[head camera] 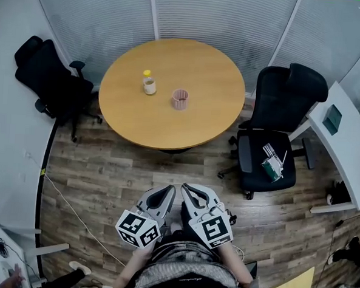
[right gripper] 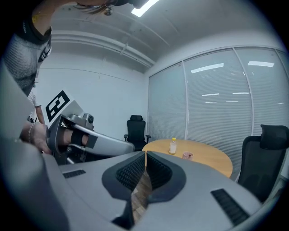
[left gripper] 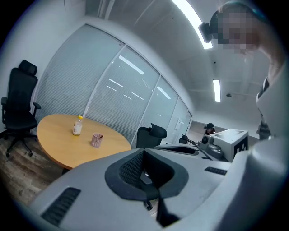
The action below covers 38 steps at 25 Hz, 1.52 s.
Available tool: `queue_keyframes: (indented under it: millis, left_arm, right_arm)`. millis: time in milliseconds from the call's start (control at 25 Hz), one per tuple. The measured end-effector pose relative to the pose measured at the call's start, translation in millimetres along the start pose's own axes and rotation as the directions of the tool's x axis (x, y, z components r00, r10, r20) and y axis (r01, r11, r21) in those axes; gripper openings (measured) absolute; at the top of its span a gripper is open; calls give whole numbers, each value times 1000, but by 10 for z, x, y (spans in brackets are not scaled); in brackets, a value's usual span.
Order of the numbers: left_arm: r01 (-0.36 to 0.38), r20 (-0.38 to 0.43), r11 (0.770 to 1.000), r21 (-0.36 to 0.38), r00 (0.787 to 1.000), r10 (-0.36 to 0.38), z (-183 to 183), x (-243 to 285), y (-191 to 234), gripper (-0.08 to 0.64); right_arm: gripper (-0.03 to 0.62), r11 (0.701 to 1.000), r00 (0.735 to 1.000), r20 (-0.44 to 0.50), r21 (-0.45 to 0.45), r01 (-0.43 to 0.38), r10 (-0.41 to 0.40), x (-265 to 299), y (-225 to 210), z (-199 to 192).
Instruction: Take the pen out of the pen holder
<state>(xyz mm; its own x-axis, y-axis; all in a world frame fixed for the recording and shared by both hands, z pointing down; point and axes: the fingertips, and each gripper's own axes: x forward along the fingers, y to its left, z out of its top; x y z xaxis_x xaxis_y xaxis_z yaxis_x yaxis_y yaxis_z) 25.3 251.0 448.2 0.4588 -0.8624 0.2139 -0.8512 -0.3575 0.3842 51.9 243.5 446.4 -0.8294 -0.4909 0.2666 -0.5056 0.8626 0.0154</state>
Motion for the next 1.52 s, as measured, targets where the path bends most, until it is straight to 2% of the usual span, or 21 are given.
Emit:
queue_keyframes:
  millis: [400,800,960,1200,1520]
  left_arm:
    - [-24,13,1000,4,1000,24,458,686,475,5]
    - [-67,19,998,-10,998,67,681,1156,604,5]
    - [-93,30,996,-4,995,93,762,1301,627,5]
    - [-130,48,991,-27,990,131,767,1451,691,5]
    - [-105,40,994,-32,994,106,812,1678,787,5]
  right_arm:
    - [23,999,1000,11,-22,-25,25,587,-689,272]
    - [23,997,996,16,-7,-83,83,810,-1135,366]
    - [23,993,994,20,-50,-109,110,864,-1307,398]
    - [23,994,994,30,-21,-106,107,950,-1562,377]
    - [23,997,996,13,2,-83,83,1058,-1742,319]
